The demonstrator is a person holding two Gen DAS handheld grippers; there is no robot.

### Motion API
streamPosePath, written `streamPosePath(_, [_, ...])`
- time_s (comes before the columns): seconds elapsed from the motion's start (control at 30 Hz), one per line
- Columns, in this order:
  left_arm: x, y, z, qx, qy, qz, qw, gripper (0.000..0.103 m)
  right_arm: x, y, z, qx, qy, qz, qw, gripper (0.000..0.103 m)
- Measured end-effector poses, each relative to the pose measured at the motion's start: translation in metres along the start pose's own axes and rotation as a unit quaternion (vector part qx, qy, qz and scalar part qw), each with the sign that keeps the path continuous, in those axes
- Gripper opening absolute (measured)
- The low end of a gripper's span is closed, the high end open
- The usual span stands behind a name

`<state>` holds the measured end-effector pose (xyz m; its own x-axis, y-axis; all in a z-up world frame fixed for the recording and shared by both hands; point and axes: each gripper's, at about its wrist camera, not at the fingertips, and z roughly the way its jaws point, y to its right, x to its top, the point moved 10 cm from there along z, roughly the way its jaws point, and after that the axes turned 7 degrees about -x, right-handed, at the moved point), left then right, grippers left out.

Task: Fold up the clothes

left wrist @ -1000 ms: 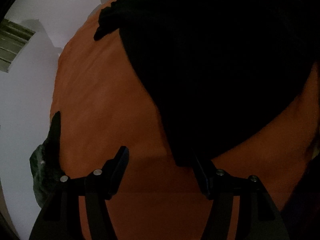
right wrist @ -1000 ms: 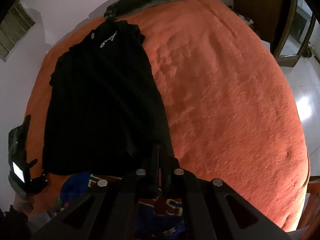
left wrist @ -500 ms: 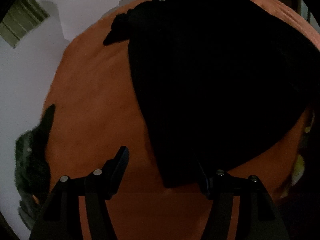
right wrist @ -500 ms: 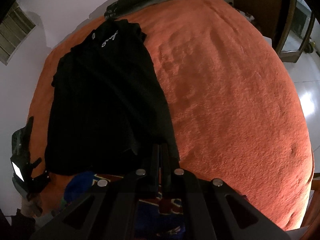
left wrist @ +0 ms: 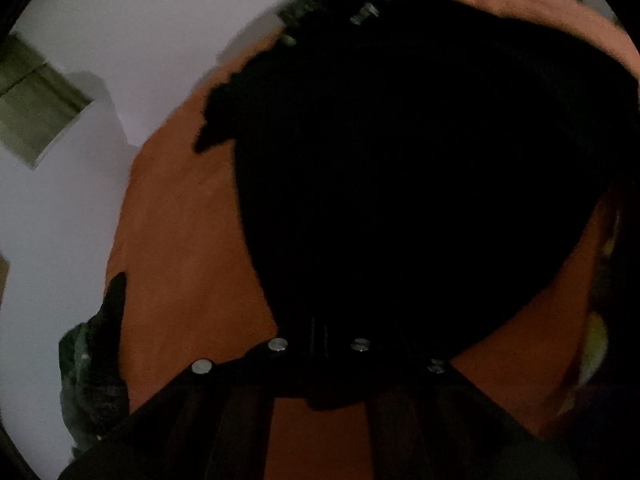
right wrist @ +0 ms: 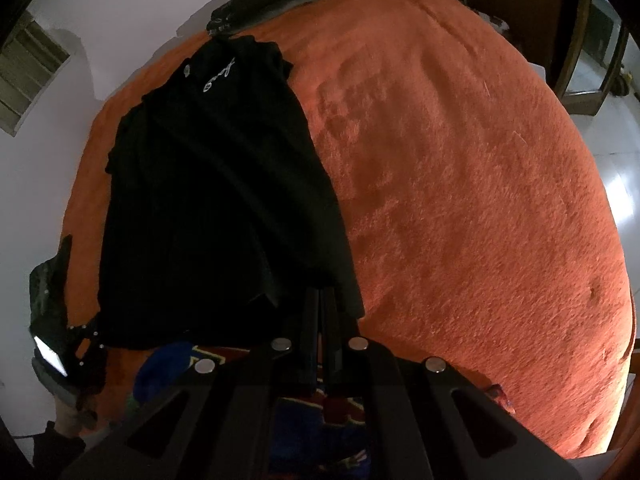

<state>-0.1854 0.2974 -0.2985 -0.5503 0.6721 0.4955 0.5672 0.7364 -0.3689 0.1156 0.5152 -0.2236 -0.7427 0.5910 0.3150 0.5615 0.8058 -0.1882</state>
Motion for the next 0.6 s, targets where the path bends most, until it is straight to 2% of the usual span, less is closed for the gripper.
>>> streamPosePath(0.03, [0.0, -0.008, -0.013, 0.002, 0.008, -0.026, 0.9996, 0.003, 0.0, 0.0, 0.0, 0.001, 0.0, 0.001, 1.0, 0.0])
streamPosePath(0.07, [-0.003, -0.025, -0.021, 0.0, 0.014, -0.073, 0.9972, 0.003, 0.0, 0.001, 0.0, 0.001, 0.0, 0.002, 1.0, 0.0])
streamPosePath(0.13, [-0.01, -0.061, -0.037, -0.005, 0.025, -0.172, 0.9848, 0.003, 0.0, 0.002, 0.0, 0.001, 0.0, 0.004, 1.0, 0.0])
streamPosePath(0.2, [-0.034, -0.098, -0.042, -0.025, 0.021, -0.29, 0.9564, 0.003, -0.001, 0.002, 0.001, 0.001, -0.001, 0.005, 1.0, 0.0])
streamPosePath(0.3, [-0.077, -0.12, -0.033, -0.067, -0.007, -0.414, 0.9078, 0.003, -0.001, 0.003, 0.005, 0.001, -0.006, 0.003, 1.0, 0.0])
streamPosePath(0.33, [-0.085, -0.12, -0.026, -0.076, -0.017, -0.427, 0.9007, 0.003, -0.001, 0.002, 0.006, 0.001, -0.008, 0.001, 1.0, 0.0])
streamPosePath(0.4, [-0.09, -0.113, -0.016, -0.081, -0.033, -0.422, 0.9023, 0.003, -0.004, -0.001, 0.007, 0.002, -0.012, -0.005, 1.0, 0.0])
streamPosePath(0.47, [-0.088, -0.106, -0.019, -0.072, -0.038, -0.405, 0.9107, 0.003, -0.006, -0.005, 0.008, 0.002, -0.014, -0.012, 1.0, 0.0])
streamPosePath(0.6, [-0.096, -0.098, -0.028, -0.069, -0.043, -0.387, 0.9185, 0.003, -0.009, -0.004, 0.015, -0.004, -0.022, -0.018, 1.0, 0.0])
